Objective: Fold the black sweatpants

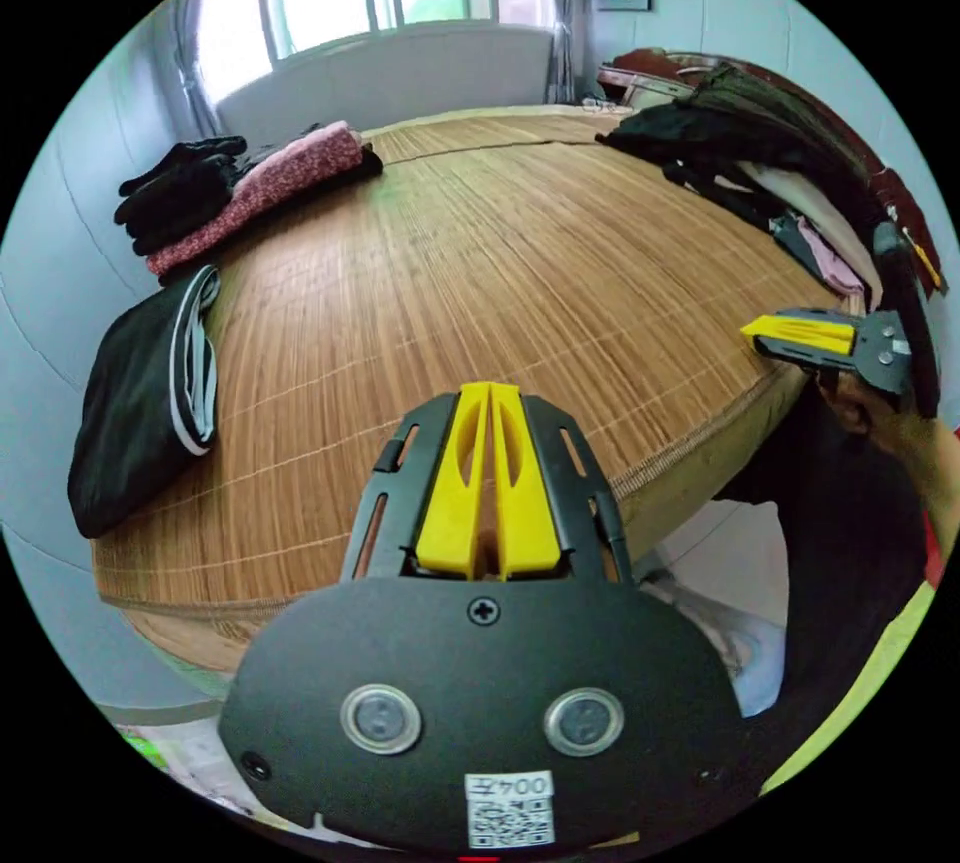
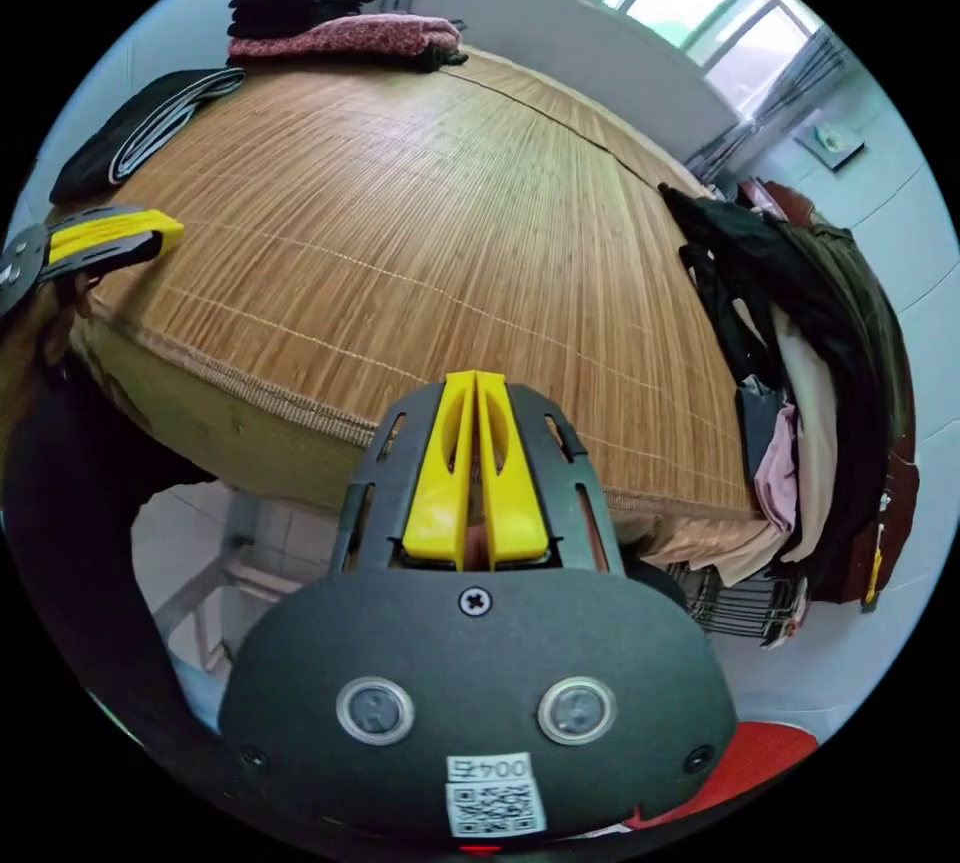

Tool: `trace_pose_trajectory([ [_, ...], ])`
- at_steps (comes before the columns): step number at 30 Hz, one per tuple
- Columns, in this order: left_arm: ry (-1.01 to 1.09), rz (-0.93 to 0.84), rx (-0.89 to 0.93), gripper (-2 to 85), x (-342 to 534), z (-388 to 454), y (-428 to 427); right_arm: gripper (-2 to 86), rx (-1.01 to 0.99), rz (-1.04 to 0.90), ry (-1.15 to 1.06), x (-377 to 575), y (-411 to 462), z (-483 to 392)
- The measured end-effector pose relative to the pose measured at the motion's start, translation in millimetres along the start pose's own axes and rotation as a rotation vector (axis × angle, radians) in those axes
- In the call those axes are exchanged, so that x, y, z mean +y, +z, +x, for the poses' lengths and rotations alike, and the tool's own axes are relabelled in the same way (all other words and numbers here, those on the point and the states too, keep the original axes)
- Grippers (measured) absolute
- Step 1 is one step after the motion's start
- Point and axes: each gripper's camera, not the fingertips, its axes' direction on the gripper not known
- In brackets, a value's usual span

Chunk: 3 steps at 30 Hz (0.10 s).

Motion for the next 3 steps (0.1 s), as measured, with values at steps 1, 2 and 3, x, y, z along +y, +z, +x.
trace_pose_trajectory([
  [1,0.044,0.000,-0.041,0.3,1,16,4,-0.5,0.037,0.031,-0.013,7,-2,-7],
  [2,0.057,0.022,-0.070,0.3,2,22,4,-0.4,0.044,0.052,-0.010,13,-5,-9],
  [3,0.042,0.030,-0.094,0.3,3,30,4,-0.4,0.035,0.061,0.005,15,-6,-8],
])
